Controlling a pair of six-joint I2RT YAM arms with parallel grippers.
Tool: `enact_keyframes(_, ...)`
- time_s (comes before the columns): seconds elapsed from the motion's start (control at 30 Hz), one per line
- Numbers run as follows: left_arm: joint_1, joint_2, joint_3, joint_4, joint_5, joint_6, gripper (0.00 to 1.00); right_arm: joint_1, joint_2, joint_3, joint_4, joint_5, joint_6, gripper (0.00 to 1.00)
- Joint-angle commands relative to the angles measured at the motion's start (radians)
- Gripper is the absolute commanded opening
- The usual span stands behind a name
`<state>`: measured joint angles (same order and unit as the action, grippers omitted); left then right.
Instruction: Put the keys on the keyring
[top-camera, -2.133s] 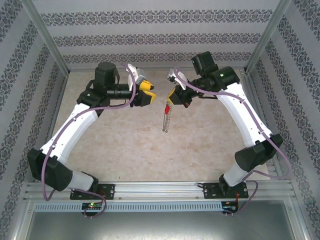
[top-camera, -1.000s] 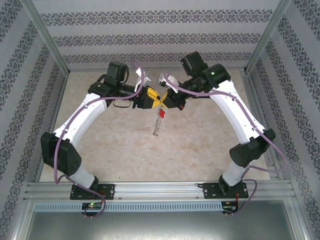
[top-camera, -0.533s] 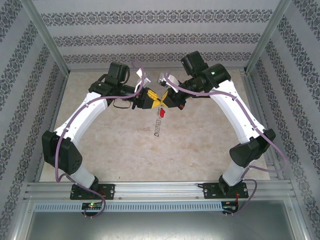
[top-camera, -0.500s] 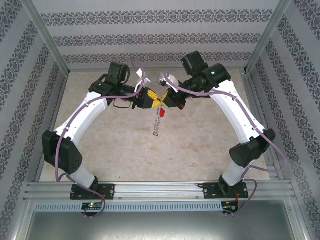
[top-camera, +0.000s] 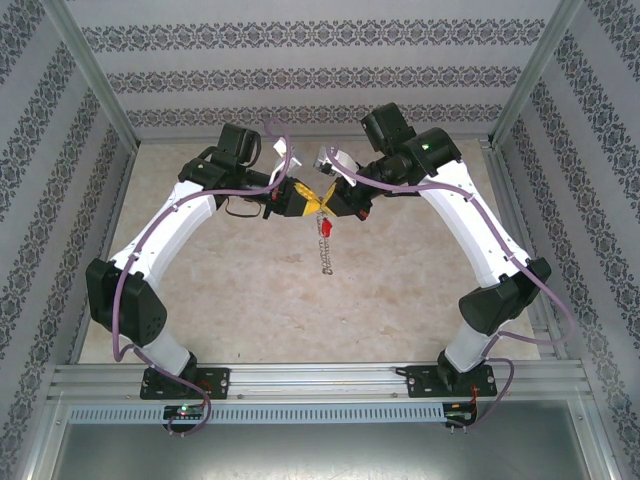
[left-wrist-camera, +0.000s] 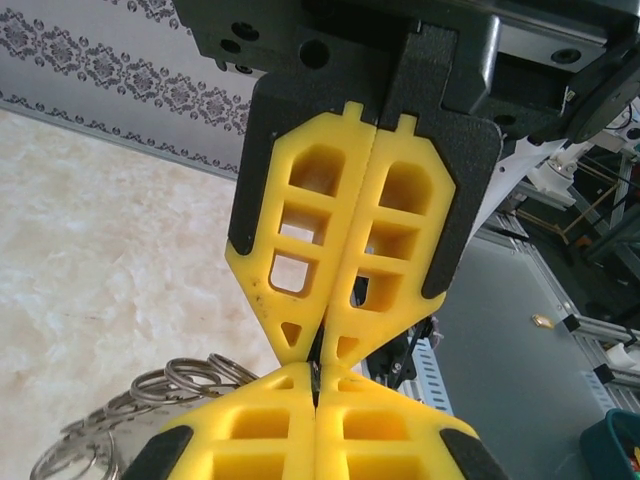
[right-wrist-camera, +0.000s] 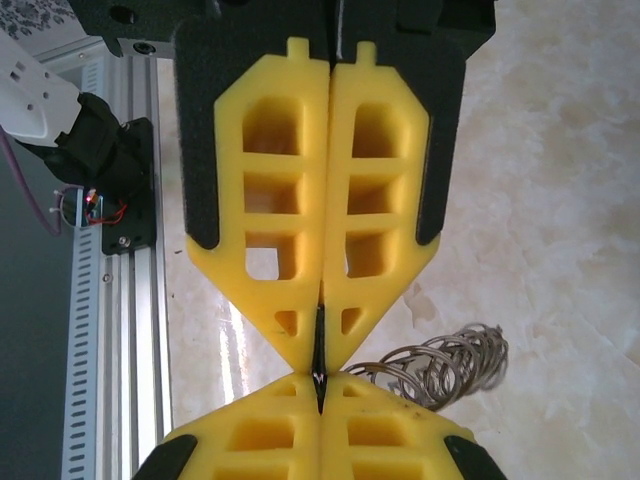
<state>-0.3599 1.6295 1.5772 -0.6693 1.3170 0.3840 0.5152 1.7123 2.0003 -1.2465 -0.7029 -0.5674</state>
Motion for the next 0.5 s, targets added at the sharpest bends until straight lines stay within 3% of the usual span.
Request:
enact_keyframes(0.0, -0.016, 0.015, 0.025, -0.062, 0.038, 0.046, 0.15, 0.017, 0.005, 0.025, 0.058, -0.032, 0.014, 0.0)
enact_keyframes(0.13, -0.017, 0.017, 0.026, -0.076, 0.039, 0.055, 0.2, 0.017, 0.007, 0.026, 0.061, -0.029, 0.015, 0.0)
enact_keyframes(0.3, -0.018, 0.016, 0.026, -0.068, 0.032, 0.053, 0.0, 0.02, 0.006, 0.025, 0.067, -0.03, 0.018, 0.0)
enact_keyframes(0.47, -0.023, 0.01, 0.011, -0.025, 0.008, 0.03, 0.0, 0.022, 0.004, 0.026, 0.085, -0.024, 0.031, 0.0)
